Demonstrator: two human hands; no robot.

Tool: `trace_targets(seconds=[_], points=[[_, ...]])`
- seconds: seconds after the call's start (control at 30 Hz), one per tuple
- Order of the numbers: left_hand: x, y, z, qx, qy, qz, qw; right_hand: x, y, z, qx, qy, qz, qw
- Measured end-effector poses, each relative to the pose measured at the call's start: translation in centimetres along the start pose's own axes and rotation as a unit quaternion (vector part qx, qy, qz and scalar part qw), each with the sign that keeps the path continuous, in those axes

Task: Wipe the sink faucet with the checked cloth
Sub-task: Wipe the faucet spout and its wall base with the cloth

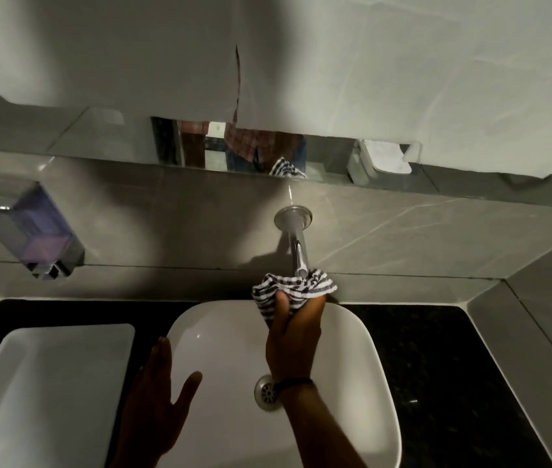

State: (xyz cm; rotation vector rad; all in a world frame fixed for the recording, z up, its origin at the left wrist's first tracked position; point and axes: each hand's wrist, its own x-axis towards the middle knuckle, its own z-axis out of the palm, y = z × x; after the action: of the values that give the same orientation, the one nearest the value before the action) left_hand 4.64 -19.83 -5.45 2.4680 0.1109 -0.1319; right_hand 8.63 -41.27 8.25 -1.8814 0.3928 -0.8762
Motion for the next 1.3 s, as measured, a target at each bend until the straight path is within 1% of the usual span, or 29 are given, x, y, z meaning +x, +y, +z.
trace_targets(seconds=[0.1, 0.17, 0.27, 0.33, 0.37, 0.4, 0.43, 0.47, 0.5, 0.53, 0.57, 0.6, 0.63, 0.67, 0.7, 0.77, 0.8, 0.87, 0.93, 1.0, 1.1, 1.2, 1.3], points=[[0.0, -0.1, -0.1, 0.009, -0.009, -0.003, 1.000, 2.2, -0.8, 0.8, 0.008, 0.015, 0.012, 1.000], [0.0, 0.3, -0.4, -0.005, -0.011, -0.003, 1.000, 2.0, -0.9, 0.8, 0.008, 0.020, 0.014, 1.000], [0.2, 0.9, -0.8, -0.018, -0.010, -0.010, 1.000, 0.0, -0.9, 0.0, 0.000, -0.025, 0.016, 1.000], [0.0, 0.9, -0.8, -0.015, -0.012, -0.008, 1.000, 0.6, -1.4, -0.3, -0.038, -0.028, 0.017, 0.999], [0.0, 0.9, -0.8, -0.012, -0.012, -0.005, 1.000, 1.7, -2.0, -0.1, -0.074, -0.019, 0.024, 0.997], [-0.2, 0.8, -0.8, -0.007, -0.014, -0.003, 1.000, 3.1, -2.7, 0.0, -0.127, -0.014, 0.031, 0.991], [-0.1, 0.7, -0.8, -0.005, -0.014, 0.001, 1.000, 4.8, -3.6, 0.2, -0.191, -0.025, 0.040, 0.980], [-0.1, 0.7, -0.7, -0.005, -0.014, 0.003, 1.000, 6.6, -4.3, 0.4, -0.255, -0.061, 0.058, 0.963], [-0.1, 0.5, -0.7, -0.002, -0.014, 0.005, 1.000, 8.5, -5.3, 0.8, -0.302, -0.112, 0.082, 0.943], [-0.1, 0.4, -0.6, 0.002, -0.015, 0.009, 1.000, 10.3, -6.3, 1.2, -0.328, -0.173, 0.103, 0.923], [-0.1, 0.3, -0.6, 0.005, -0.016, 0.013, 1.000, 11.9, -7.3, 1.7, -0.339, -0.231, 0.119, 0.904], [-0.1, 0.2, -0.5, 0.005, -0.014, 0.016, 1.000, 13.1, -8.2, 2.1, -0.342, -0.271, 0.137, 0.889], [-0.1, 0.1, -0.5, 0.006, -0.012, 0.020, 1.000, 13.9, -8.8, 2.3, -0.341, -0.289, 0.158, 0.880], [-0.1, 0.0, -0.4, 0.008, -0.010, 0.020, 1.000, 14.0, -8.9, 2.4, -0.329, -0.285, 0.178, 0.883], [-0.1, -0.1, -0.4, 0.008, -0.010, 0.018, 1.000, 13.6, -8.6, 2.4, -0.305, -0.262, 0.191, 0.895], [-0.1, -0.1, -0.4, 0.003, -0.012, 0.014, 1.000, 11.5, -7.4, 1.9, -0.272, -0.181, 0.188, 0.926], [-0.1, 0.0, -0.4, 0.000, -0.011, 0.015, 1.000, 10.1, -6.8, 1.6, -0.272, -0.141, 0.170, 0.936], [-0.1, 0.3, -0.6, -0.002, -0.012, 0.012, 1.000, 7.5, -5.6, 1.0, -0.265, -0.078, 0.106, 0.955], [-0.2, 0.7, -0.7, -0.003, -0.018, 0.003, 1.000, 5.3, -4.3, 0.4, -0.205, -0.027, 0.050, 0.977], [-0.4, 0.9, -0.9, -0.001, -0.018, 0.001, 1.000, 3.3, -3.3, 0.1, -0.116, -0.011, 0.044, 0.992], [-0.5, 1.2, -1.1, -0.005, -0.006, 0.004, 1.000, 1.6, -1.7, 0.2, 0.000, 0.000, 0.050, 0.999], [-0.5, 0.9, -0.9, 0.005, 0.005, 0.010, 1.000, 1.2, -0.2, 0.5, 0.041, 0.003, 0.058, 0.997], [-0.6, 0.6, -0.7, 0.011, 0.002, 0.012, 1.000, -0.1, 1.2, -0.1, 0.070, -0.021, 0.066, 0.995]])
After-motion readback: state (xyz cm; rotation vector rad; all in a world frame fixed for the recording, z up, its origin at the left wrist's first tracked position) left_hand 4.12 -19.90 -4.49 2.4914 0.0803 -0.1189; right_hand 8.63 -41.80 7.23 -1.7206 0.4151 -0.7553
